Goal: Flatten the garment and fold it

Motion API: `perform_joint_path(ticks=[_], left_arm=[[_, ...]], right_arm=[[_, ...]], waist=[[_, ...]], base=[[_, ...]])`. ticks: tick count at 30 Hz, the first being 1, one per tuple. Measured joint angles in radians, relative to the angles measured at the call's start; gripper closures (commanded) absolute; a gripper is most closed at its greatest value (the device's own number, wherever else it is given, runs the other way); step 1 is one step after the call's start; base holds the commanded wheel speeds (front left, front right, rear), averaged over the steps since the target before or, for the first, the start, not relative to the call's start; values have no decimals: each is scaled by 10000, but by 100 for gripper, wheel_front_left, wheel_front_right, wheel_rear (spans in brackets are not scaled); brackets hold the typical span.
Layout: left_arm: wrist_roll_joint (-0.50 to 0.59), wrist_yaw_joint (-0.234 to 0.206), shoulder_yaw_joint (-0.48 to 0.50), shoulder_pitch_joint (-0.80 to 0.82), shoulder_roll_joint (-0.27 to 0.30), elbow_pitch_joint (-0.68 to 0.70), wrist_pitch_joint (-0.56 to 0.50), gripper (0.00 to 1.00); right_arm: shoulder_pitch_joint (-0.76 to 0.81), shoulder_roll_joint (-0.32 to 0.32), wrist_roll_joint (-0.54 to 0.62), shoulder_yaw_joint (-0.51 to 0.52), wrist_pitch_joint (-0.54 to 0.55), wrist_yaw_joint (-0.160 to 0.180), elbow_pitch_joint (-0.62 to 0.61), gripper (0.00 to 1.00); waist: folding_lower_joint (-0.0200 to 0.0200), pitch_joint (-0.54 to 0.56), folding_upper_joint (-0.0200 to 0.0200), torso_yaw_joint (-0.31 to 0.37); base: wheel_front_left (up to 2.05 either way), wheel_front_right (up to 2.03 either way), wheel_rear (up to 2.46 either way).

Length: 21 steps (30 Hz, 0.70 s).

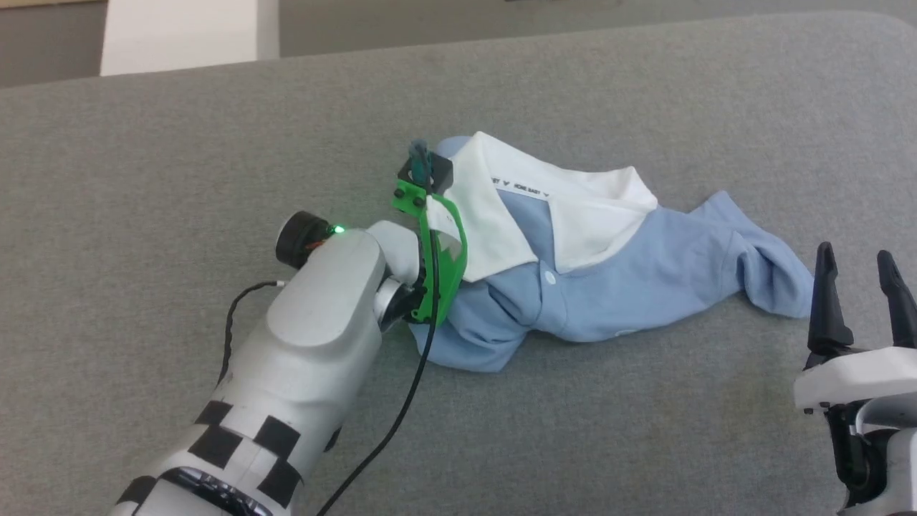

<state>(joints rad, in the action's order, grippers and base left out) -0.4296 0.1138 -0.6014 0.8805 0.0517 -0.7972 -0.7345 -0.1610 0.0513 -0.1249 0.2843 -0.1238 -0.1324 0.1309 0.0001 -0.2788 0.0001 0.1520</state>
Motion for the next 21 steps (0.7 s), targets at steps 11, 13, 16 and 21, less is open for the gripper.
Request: perform_joint_path(ticks=[11, 13, 16, 21], left_arm=[[-560, 86, -516, 174, -54, 56, 230, 100], [-792, 71, -311, 75, -56, 121, 744, 100], [-1409, -144, 272, -9, -46, 330, 1611, 100], [-1994, -408, 1197, -12, 65, 895, 2769, 100]], right_arm=[[-99, -4, 6, 2, -90, 0, 178, 0], [-103, -4, 23, -17, -90, 0, 213, 0], [-102, -4, 29, -36, -86, 0, 282, 0], [-15, -4, 100, 2, -84, 0, 412, 0]], waist=[[0, -156, 0, -182], [0, -86, 0, -293], [0, 82, 0, -459], [0, 415, 0, -835]], base=[[0, 0, 0], [0, 0, 0], [0, 0, 0], [0, 0, 0]])
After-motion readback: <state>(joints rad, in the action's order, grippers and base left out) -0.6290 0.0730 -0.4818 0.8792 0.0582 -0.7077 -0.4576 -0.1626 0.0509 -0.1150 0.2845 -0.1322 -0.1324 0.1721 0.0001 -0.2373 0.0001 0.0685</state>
